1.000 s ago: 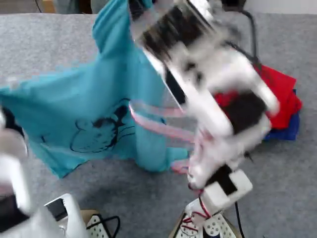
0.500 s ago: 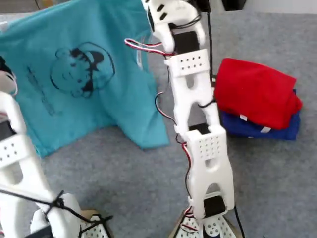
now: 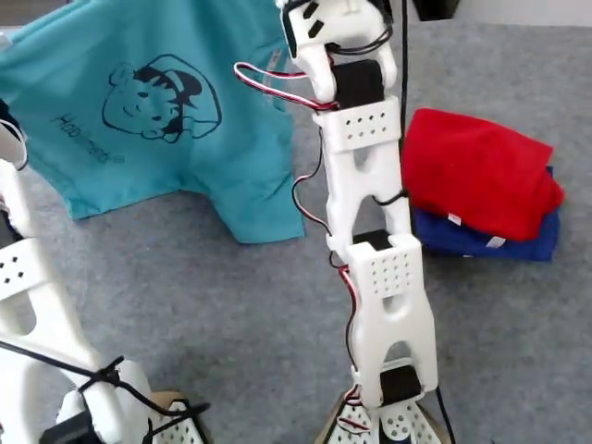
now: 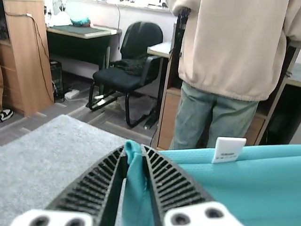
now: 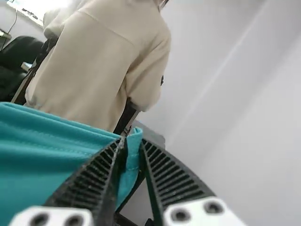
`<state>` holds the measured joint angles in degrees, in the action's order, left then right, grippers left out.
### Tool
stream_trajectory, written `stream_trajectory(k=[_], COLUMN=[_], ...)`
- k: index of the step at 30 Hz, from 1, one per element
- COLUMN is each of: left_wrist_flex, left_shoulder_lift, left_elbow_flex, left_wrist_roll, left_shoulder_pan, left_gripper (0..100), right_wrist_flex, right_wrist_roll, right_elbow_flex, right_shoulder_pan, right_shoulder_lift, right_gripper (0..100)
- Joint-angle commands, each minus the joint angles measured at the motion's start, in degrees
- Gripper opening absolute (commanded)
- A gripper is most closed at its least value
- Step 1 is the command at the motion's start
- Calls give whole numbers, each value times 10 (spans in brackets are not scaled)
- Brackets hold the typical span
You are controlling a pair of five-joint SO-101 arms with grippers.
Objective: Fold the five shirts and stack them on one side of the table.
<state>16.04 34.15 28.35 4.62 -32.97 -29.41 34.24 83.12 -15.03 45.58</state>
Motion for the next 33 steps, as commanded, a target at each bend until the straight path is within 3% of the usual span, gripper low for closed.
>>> stream_trajectory(k=[1,7,14,22,26,33], left_wrist_flex=[4,94,374,569,615,614], left_shoulder_lift=[-6,63,181,277,340,415], left_elbow_flex=[-22,-130,-291,-379,-408,-356], left_wrist_roll=[-2,-2,-6,-6,-25,-43], left_shoulder_pan=[-15,-57,-57,-61,-60,-59], left_gripper=[30,29,29,29,29,29], right_wrist_flex=[-1,-69,-232,-405,-425,-425], right_wrist_roll=[-1,1,-25,-51,-56,-59], right_elbow_flex=[12,133,127,125,124,85], right_shoulder_pan=[31,25,1,-30,-30,-30], right_shoulder_lift=[-11,-22,-213,-387,-458,-490], right_gripper=[14,13,13,13,13,14])
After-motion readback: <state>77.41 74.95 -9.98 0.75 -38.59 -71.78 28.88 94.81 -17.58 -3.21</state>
